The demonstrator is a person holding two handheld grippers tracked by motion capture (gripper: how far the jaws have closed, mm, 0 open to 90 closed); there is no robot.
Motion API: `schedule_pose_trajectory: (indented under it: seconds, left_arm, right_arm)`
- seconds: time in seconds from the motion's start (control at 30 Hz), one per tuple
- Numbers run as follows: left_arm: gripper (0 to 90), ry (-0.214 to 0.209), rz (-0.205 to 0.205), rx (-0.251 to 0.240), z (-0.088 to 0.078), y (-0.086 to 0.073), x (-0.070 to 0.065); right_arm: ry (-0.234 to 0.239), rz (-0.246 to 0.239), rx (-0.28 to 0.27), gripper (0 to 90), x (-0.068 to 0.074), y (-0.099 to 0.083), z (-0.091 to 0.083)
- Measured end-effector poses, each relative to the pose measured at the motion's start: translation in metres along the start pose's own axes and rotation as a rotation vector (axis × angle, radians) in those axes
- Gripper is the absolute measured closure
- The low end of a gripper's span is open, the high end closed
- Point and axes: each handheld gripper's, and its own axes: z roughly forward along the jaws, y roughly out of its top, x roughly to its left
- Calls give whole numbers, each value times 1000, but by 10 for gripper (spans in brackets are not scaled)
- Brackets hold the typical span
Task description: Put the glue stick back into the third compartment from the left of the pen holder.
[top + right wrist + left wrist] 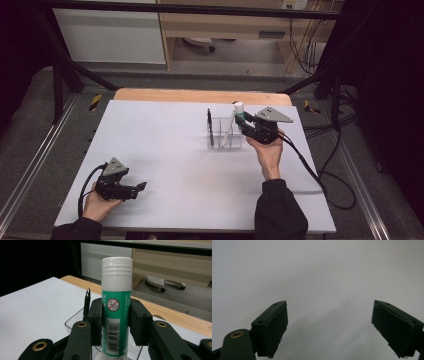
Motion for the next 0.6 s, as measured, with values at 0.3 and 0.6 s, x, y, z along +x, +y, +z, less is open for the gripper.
schedule_pose_trajectory:
  seconds: [0.3, 0.6]
  left_arm:
    - [136, -7, 0, 6, 1, 0, 0]
    - [136, -11, -1, 7, 2, 0, 0]
  right_arm:
    - [-14, 41, -28, 659, -6, -3, 19]
    - [-21, 92, -34, 659, -15, -16, 32]
